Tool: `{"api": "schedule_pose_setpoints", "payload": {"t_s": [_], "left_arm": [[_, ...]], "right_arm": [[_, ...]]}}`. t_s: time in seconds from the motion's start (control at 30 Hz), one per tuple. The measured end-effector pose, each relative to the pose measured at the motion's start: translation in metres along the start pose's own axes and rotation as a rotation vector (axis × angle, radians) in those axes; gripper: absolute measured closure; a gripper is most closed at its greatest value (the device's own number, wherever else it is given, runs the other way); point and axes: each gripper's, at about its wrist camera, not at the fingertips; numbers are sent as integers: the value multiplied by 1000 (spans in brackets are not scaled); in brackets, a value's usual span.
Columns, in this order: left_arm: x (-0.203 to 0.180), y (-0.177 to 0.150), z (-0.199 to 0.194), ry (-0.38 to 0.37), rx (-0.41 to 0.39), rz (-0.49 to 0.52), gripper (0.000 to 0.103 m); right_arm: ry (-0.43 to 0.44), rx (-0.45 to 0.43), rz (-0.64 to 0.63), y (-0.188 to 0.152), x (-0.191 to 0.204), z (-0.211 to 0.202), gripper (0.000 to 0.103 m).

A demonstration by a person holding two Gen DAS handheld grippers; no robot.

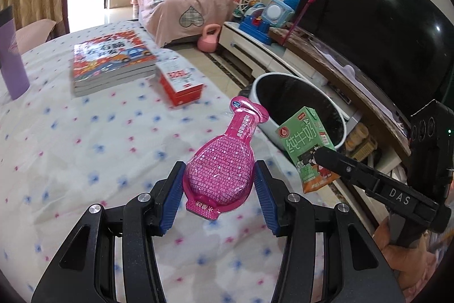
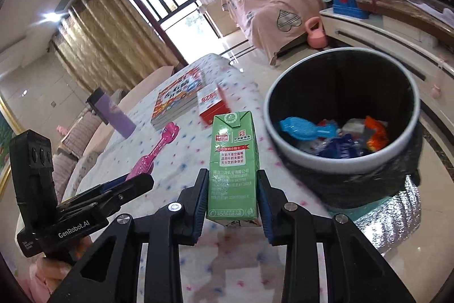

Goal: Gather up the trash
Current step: 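Carry pink candy and milk carton over the bin and open both tools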

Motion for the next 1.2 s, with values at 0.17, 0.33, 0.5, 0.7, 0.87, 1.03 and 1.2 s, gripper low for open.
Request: {"api": "schedule_pose_setpoints", "payload": {"t_s": [0.17, 0.33, 0.5, 0.7, 0.87, 1.03, 1.2], "left_arm": [[-14, 7, 2, -9, -3, 20, 55], [-27, 15, 5, -14, -5, 44, 55], [-39, 23, 12, -22, -1, 66, 55], [-52, 30, 21, -34, 7, 85, 55], [-62, 38, 29, -40, 11, 105, 55], [-68, 43, 38, -43, 18, 115, 55], [-74, 49, 47, -47, 25, 130, 55]], "right_arm": [[-5, -34, 22, 6, -14, -12, 70], [-14, -63, 36, 15, -25, -20, 70], [-27, -84, 46, 23, -36, -26, 70], [-45, -95, 48, 32, -46, -29, 70], [-66, -106, 50, 40, -55, -31, 70], [-84, -115, 49, 48, -61, -30, 70], [-95, -114, 51, 55, -68, -29, 70]]}}
Point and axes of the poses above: each gripper's, at about its wrist camera, not at the fingertips, and z roughly the way its jaws point, x to its left, y to its top, and after that the axes turned 7 degrees about z, right-handed
